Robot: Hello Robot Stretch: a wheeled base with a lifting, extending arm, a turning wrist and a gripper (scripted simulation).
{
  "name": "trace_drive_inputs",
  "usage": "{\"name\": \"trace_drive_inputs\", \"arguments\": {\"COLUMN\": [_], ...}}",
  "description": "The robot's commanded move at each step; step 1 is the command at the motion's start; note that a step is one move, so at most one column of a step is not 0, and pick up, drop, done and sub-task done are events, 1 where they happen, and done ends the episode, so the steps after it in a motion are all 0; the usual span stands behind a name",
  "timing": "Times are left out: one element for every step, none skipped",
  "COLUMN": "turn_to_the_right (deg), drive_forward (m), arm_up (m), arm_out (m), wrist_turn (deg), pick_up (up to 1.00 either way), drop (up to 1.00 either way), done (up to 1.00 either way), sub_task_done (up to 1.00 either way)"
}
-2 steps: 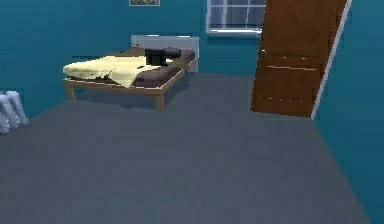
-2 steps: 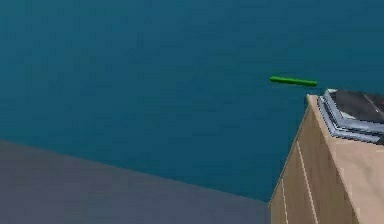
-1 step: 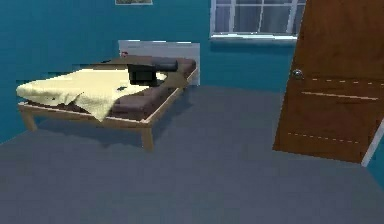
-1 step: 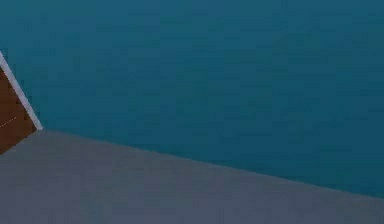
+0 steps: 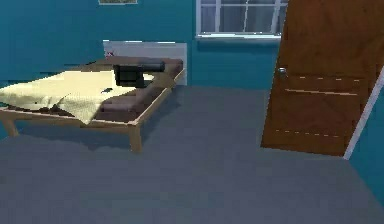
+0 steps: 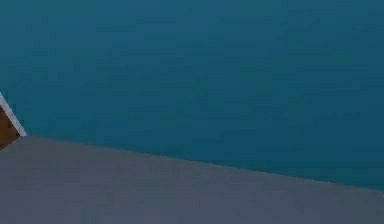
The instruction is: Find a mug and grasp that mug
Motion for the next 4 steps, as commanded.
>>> {"name": "trace_drive_inputs", "arguments": {"turn_to_the_right": [0.0,0.0,30.0,0.0], "drive_forward": [1.0,0.7,0.0,0.65], "arm_up": [0.0,0.0,0.0,0.0], "arm_out": [0.0,0.0,0.0,0.0], "wrist_turn": [0.0,0.0,0.0,0.0], "pick_up": [0.0,0.0,0.0,0.0], "drop": [0.0,0.0,0.0,0.0], "done": [0.0,0.0,0.0,0.0], "sub_task_done": [0.0,0.0,0.0,0.0]}}
